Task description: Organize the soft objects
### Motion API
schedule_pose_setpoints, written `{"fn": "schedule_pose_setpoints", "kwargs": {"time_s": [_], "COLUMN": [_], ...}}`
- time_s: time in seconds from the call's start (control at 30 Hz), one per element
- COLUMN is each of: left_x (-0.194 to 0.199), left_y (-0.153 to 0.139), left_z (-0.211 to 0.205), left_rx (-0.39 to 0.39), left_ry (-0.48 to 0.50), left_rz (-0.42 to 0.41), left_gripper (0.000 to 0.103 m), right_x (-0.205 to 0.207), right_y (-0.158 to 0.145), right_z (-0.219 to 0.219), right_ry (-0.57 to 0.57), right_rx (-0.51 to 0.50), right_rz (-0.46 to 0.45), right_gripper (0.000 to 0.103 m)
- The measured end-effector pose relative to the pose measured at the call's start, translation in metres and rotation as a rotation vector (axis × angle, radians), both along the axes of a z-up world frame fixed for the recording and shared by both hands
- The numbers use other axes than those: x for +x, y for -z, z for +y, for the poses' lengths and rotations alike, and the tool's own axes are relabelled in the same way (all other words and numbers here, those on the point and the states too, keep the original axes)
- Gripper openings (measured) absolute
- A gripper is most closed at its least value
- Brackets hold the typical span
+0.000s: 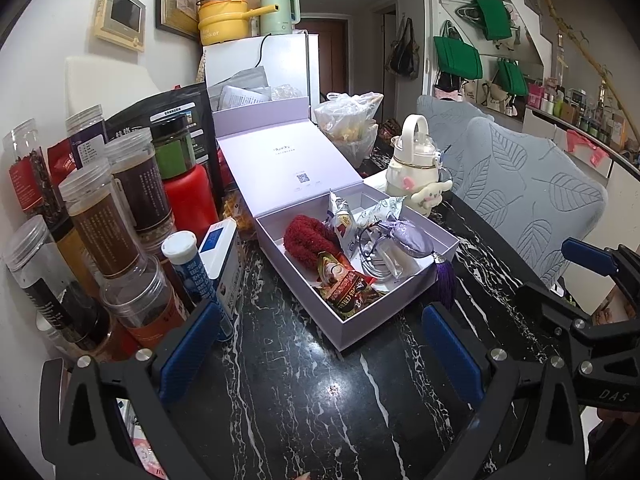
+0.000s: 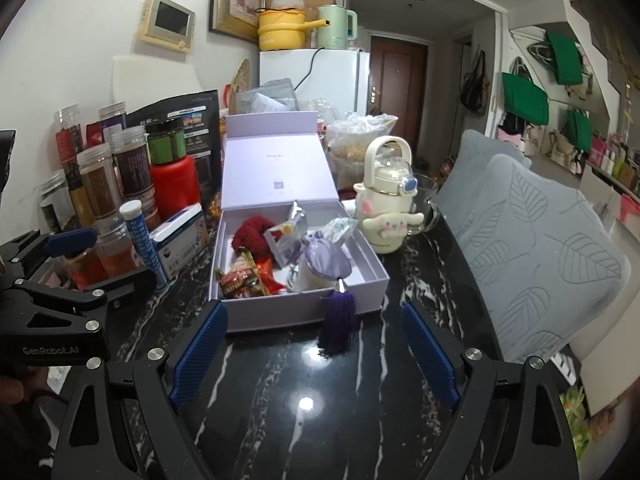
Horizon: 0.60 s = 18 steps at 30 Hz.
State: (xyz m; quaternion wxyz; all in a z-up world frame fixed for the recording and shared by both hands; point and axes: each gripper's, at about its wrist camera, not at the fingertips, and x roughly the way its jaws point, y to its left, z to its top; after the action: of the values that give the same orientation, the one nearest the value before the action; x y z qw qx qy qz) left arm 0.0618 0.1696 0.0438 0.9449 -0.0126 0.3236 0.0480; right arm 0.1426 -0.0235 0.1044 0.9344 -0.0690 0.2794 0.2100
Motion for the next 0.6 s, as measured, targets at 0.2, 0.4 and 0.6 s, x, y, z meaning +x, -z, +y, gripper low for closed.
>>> {"fn": "schedule_pose_setpoints", "kwargs": {"time_s": [0.2, 0.4, 0.6], "left_x": [0.0017, 0.0017, 0.0017], "left_y": [0.0010, 0.0011, 0.0017], "left_z": [0.0020, 0.0021, 0.0025], "left_rx": [-0.013, -0.013, -0.012], "left_ry": [0.001, 0.002, 0.001], "left_rz": [0.005, 0.006, 0.011], "left_gripper": [0.103, 0.103, 0.103], "right_x": [0.0004, 0.0008, 0.0012], "right_y": [-0.0002, -0.0002, 0.0004], "right_z": [-0.0001, -0.0002, -0.0002], "right_ry": [0.001, 0.002, 0.004], "right_rx": [-0.001, -0.002, -0.005], "right_rz": [0.000, 0.000, 0.002], "right_gripper": [0.089, 0.089, 0.089]}}
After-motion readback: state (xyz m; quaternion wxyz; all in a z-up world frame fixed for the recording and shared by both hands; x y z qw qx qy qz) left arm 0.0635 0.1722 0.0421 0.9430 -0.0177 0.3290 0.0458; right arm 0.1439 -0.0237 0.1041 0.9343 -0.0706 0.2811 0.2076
